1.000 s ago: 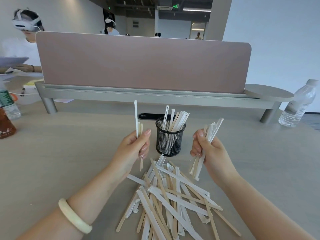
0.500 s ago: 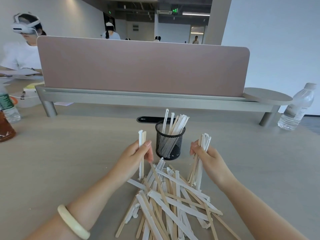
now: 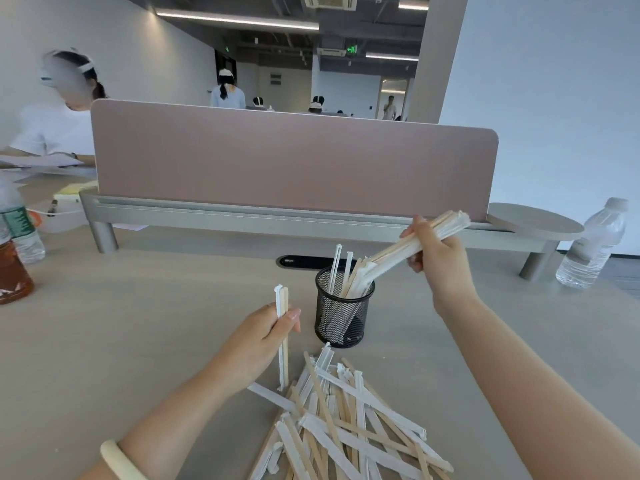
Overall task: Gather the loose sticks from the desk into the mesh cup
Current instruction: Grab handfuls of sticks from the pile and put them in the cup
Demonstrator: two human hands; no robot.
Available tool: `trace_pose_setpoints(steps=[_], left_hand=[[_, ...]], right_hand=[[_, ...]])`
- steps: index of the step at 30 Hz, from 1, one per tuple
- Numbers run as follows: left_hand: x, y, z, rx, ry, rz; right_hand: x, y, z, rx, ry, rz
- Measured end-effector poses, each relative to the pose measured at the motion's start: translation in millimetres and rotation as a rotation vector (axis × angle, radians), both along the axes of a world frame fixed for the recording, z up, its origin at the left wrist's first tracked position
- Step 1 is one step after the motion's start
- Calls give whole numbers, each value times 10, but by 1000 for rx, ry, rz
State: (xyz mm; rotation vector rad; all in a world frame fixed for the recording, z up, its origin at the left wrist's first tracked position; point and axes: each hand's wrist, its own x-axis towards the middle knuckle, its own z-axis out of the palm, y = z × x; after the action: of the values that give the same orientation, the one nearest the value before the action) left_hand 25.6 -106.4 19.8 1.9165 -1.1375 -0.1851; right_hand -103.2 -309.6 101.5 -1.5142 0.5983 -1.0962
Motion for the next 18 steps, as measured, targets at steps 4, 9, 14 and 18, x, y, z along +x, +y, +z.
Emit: trace_pose_setpoints(steps=[4, 9, 14, 18], left_hand=[[33, -6, -32, -17, 40, -25], [67, -14, -52, -38, 70, -26], [62, -29, -53, -45, 118, -32], [69, -29, -33, -81, 160, -24]], right_hand=[[247, -61, -260, 2, 203, 7], [334, -79, -452, -98, 386, 3], [391, -32, -541, -193, 439, 3], [377, -40, -538, -76, 496, 251]])
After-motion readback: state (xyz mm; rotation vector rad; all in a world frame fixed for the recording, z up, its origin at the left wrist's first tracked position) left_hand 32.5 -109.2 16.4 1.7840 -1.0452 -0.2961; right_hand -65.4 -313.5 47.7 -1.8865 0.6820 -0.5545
